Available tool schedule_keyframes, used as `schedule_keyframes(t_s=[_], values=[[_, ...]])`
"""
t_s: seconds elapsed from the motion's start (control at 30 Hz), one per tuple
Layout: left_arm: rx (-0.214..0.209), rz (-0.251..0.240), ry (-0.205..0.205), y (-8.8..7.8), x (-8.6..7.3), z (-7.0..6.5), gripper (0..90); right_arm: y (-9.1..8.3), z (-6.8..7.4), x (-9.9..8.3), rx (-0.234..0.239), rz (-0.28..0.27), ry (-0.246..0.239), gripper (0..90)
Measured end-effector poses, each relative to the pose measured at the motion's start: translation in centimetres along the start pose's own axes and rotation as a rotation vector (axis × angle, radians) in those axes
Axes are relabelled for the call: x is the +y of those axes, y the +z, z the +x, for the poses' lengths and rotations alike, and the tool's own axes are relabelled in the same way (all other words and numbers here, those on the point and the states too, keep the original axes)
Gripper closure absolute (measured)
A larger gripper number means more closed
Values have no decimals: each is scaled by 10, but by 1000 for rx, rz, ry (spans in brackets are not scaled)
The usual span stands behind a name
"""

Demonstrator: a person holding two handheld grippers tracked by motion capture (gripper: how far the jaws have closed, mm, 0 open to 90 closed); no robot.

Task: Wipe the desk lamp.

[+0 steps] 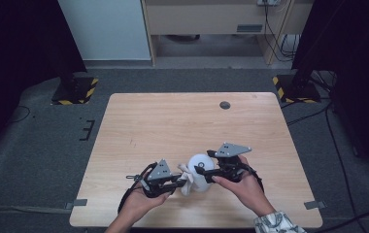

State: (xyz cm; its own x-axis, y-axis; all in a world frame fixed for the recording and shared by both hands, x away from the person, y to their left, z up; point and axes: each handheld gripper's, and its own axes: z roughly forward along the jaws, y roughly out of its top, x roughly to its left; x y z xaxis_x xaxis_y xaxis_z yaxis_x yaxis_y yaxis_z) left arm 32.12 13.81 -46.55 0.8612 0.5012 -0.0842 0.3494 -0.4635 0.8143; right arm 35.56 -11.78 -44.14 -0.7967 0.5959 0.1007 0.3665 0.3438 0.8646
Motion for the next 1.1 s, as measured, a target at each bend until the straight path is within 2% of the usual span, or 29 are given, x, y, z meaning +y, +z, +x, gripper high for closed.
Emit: schedule_keyframes(t_s=[0.1, 0.23, 0.4, 0.5, 0.73, 0.97, 1.1], values=[[7, -5, -2, -3, 2, 3, 775, -1, -1, 1, -21, 5, -2, 215], [11, -5, -9, -3, 1, 6, 775, -8, -2, 1, -45, -17, 7, 143], [21, -8, -15, -5, 2, 10, 775, -19, 4, -3, -17, -16, -14, 93], [26, -11, -11, -7, 5, 11, 775, -22, 8, -8, -16, -4, -32, 78], [38, -26, -8, -12, 19, 18, 774, -11, 13, -20, 2, 40, -56, 57], [52, -40, -7, -16, 33, 28, 774, 4, 13, -26, -19, 70, -55, 43], [57, -38, -22, -10, 39, 37, 774, 9, 12, -27, -34, 82, -59, 71]])
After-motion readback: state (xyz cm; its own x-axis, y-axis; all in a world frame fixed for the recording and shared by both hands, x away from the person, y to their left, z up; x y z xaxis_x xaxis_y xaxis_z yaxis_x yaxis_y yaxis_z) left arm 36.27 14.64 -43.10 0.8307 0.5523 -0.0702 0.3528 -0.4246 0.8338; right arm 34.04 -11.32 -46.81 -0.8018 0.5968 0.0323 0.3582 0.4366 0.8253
